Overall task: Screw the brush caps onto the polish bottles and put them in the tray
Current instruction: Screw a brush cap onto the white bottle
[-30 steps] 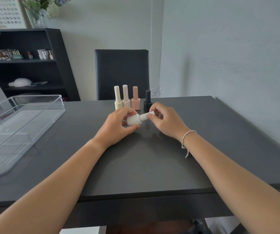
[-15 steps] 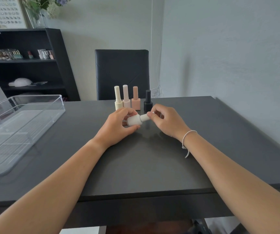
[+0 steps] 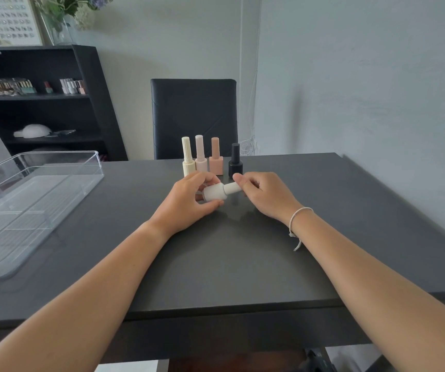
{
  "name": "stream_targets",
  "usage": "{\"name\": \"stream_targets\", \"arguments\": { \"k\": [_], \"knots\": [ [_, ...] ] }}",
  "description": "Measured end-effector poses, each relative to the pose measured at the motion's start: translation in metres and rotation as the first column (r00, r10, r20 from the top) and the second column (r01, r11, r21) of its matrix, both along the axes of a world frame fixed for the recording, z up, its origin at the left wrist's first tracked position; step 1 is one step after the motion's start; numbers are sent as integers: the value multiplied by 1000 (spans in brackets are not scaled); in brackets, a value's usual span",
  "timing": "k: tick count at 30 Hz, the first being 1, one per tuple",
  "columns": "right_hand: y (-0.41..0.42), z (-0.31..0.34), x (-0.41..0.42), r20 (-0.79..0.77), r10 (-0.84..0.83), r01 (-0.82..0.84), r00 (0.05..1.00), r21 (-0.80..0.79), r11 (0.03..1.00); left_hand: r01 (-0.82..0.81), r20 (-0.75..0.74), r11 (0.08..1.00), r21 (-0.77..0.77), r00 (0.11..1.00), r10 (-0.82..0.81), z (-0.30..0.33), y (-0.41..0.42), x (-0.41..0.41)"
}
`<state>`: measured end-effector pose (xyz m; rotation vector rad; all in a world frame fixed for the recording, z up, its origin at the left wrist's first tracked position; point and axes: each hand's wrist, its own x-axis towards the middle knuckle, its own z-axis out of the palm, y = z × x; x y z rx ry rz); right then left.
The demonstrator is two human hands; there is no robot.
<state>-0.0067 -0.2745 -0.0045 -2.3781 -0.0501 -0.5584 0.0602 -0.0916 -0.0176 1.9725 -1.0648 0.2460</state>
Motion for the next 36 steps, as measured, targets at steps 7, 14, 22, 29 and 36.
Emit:
{"name": "stream_targets", "arguments": {
  "k": [7, 14, 22, 29, 36],
  "knots": [
    [0, -1, -3, 31, 100, -99, 994, -19, 995, -12, -11, 1000, -14, 1000, 11, 0, 1, 1],
    [-1, -1, -1, 53, 70, -68, 996, -51, 996, -8, -7, 1000, 4, 1000, 8, -1, 0, 2],
    [0, -1, -1, 59, 74, -72, 995, -36, 997, -13, 6, 1000, 20, 1000, 13, -1, 0, 3],
    [1, -2, 1, 119, 61, -72, 991, 89, 993, -12, -46, 999, -36, 999, 10, 0, 0, 2],
    [-17, 8, 7, 270, -136, 54, 953, 292, 955, -74, -74, 996, 48, 994, 78, -3, 2, 4]
  ]
}}
